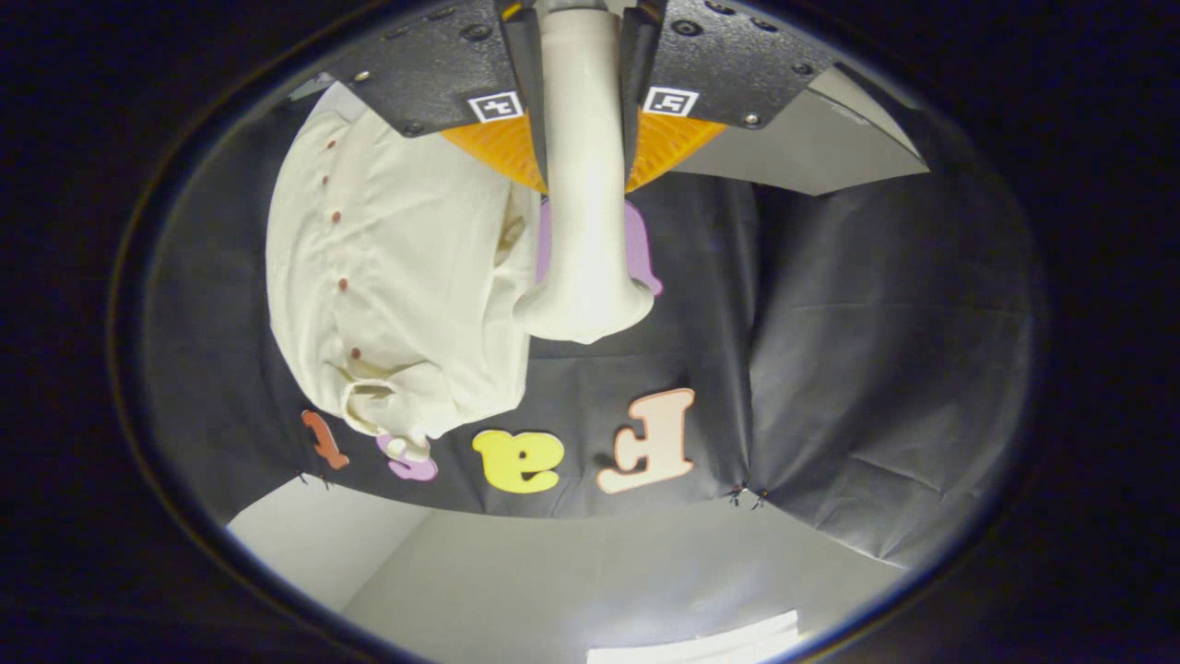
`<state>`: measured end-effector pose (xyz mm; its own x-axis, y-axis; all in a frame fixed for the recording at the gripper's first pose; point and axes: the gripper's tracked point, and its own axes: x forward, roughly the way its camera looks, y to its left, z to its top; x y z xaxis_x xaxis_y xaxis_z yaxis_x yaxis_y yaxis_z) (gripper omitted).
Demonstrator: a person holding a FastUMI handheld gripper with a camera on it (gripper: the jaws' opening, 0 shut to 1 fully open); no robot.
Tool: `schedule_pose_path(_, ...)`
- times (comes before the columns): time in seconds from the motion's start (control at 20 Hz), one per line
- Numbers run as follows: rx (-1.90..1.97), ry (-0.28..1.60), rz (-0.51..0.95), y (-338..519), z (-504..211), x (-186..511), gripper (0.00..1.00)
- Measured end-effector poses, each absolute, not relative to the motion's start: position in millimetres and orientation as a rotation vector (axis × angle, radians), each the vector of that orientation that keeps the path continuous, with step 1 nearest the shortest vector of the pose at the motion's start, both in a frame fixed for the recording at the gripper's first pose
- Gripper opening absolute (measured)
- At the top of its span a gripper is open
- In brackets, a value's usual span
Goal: Iron the clothes twice with a garment steamer, once on the left side and once on the right side.
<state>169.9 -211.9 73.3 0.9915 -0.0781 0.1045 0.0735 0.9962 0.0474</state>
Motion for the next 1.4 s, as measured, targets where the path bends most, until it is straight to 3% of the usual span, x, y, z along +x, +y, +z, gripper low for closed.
schedule_pose_path(0.5, 0.110, -0.169, -0.187, -331, 94, 197, 0.33)
schedule_pose_path(1.4, 0.125, -0.116, -0.135, -359, 25, 220, 0.33)
